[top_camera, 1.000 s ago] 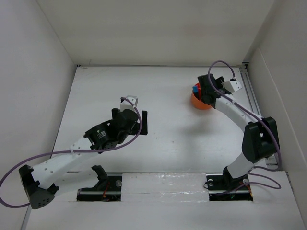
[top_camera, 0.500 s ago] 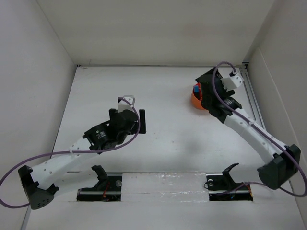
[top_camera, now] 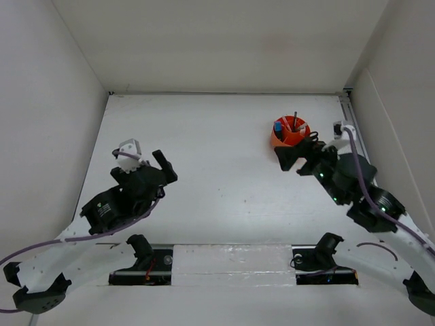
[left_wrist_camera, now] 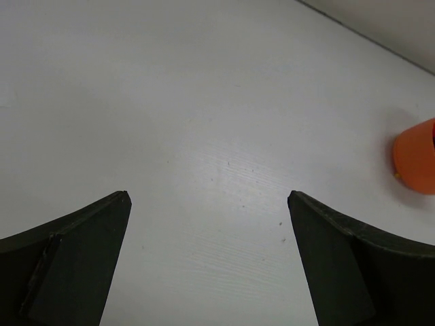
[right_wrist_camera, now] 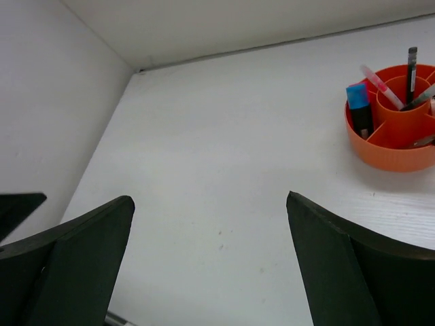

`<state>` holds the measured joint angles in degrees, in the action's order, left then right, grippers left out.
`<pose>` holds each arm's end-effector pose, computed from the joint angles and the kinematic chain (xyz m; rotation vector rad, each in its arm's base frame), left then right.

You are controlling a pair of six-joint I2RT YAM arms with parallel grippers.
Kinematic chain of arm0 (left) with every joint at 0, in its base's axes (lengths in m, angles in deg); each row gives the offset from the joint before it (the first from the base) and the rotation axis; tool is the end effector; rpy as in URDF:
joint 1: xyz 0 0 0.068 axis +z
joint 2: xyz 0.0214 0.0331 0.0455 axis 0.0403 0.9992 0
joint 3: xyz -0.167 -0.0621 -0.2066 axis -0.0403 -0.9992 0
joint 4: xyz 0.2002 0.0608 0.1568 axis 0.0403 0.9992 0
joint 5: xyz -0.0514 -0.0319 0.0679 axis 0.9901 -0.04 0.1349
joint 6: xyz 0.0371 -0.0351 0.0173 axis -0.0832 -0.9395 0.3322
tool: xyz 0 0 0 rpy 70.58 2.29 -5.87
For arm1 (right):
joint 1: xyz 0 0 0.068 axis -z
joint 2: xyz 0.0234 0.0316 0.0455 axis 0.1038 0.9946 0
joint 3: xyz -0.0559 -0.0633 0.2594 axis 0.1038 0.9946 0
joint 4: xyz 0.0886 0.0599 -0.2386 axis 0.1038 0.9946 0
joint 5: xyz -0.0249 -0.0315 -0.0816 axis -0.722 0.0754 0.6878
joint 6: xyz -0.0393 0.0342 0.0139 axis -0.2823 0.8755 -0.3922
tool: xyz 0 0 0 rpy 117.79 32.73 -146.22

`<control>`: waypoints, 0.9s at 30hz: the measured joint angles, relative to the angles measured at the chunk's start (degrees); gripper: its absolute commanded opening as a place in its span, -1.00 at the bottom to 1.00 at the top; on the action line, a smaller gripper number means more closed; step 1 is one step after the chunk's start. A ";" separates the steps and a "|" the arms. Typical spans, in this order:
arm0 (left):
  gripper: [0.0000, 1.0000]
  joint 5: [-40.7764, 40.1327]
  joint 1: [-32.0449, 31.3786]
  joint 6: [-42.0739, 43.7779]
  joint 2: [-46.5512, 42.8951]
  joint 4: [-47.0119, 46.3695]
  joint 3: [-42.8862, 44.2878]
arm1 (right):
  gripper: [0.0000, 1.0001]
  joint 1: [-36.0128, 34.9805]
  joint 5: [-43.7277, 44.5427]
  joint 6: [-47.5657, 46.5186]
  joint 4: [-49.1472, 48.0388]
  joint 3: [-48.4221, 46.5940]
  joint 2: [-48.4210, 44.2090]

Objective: Sort the stationery into containers
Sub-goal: Reset both arms

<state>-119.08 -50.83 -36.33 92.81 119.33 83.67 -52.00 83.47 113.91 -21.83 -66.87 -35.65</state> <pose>0.0968 -0.0844 0.3614 -0.3789 1.8867 -0.2720 0.1146 0.0961 0.4106 0.0899 1.7460 0.5805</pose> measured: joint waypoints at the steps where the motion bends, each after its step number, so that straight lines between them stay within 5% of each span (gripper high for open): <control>1: 1.00 -0.59 0.00 -0.79 -1.14 0.72 0.20 | 1.00 -0.66 -0.11 -0.20 1.11 0.11 -2.95; 13: 1.00 -5.07 0.28 -4.96 -13.86 5.05 1.36 | 1.00 -3.50 1.42 -2.16 20.15 -6.80 -29.14; 27: 1.00 -5.38 1.25 -5.18 -19.80 5.40 1.42 | 1.00 -3.91 2.58 -2.38 25.73 -9.92 -31.61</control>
